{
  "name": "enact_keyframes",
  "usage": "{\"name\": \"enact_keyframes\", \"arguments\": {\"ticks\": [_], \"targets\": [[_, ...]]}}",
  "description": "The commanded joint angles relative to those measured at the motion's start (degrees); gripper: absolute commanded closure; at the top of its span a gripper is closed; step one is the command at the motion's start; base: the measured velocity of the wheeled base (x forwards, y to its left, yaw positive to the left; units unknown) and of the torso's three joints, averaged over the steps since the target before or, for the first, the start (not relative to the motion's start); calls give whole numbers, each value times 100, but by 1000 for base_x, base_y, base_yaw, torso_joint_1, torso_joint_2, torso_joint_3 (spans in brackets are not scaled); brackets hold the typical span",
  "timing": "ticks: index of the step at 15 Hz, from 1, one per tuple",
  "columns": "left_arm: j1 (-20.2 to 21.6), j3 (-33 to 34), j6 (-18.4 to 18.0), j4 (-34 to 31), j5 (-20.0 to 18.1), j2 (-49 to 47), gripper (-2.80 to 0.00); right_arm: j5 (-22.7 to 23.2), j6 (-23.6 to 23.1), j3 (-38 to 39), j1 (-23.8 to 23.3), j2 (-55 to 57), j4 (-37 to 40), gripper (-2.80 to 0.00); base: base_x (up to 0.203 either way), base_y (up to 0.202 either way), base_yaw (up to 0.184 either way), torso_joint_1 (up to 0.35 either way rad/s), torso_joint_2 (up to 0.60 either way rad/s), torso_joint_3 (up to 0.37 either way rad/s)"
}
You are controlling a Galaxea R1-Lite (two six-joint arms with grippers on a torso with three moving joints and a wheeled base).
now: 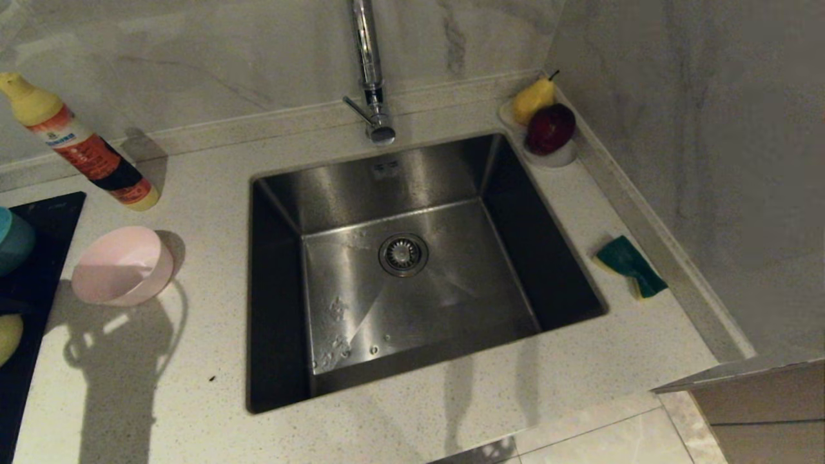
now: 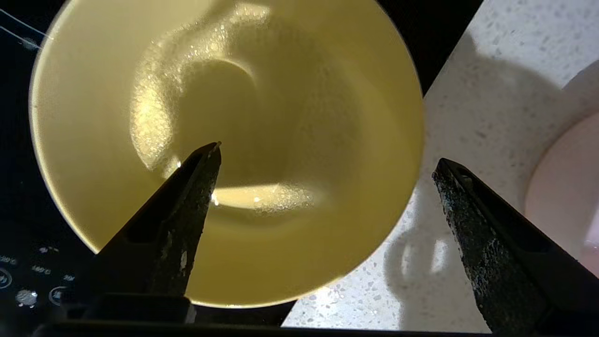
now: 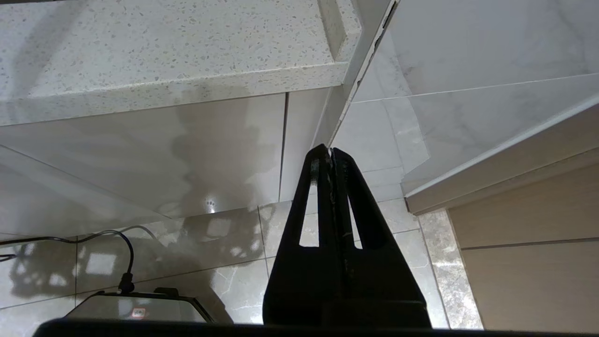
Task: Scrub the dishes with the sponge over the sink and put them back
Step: Place the bowl on the bowl
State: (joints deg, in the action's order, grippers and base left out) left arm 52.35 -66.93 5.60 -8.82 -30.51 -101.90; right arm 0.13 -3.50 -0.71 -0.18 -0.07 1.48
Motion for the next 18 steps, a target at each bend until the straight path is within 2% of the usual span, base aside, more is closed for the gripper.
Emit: {"name": "enact_keyframes", "arguments": {"ticks": [1, 2, 3, 13, 18], "targets": [[4, 11, 12, 3, -16, -34, -280, 4, -2, 0, 1, -1, 2, 0, 0, 0, 0, 0, 0, 0], [4, -4, 14, 3, -16, -14, -280, 4, -2, 0, 1, -1, 2, 0, 0, 0, 0, 0, 0, 0], [4, -5, 22, -5, -16, -5, 0, 4, -2, 0, 9, -1, 2, 0, 0, 0, 0, 0, 0, 0], [4, 66, -85, -5, -7, 47, 0, 4, -2, 0, 1, -1, 2, 0, 0, 0, 0, 0, 0, 0], [4, -47, -50, -135, -15, 527, 0, 4, -2, 0, 9, -1, 2, 0, 0, 0, 0, 0, 0, 0]]}}
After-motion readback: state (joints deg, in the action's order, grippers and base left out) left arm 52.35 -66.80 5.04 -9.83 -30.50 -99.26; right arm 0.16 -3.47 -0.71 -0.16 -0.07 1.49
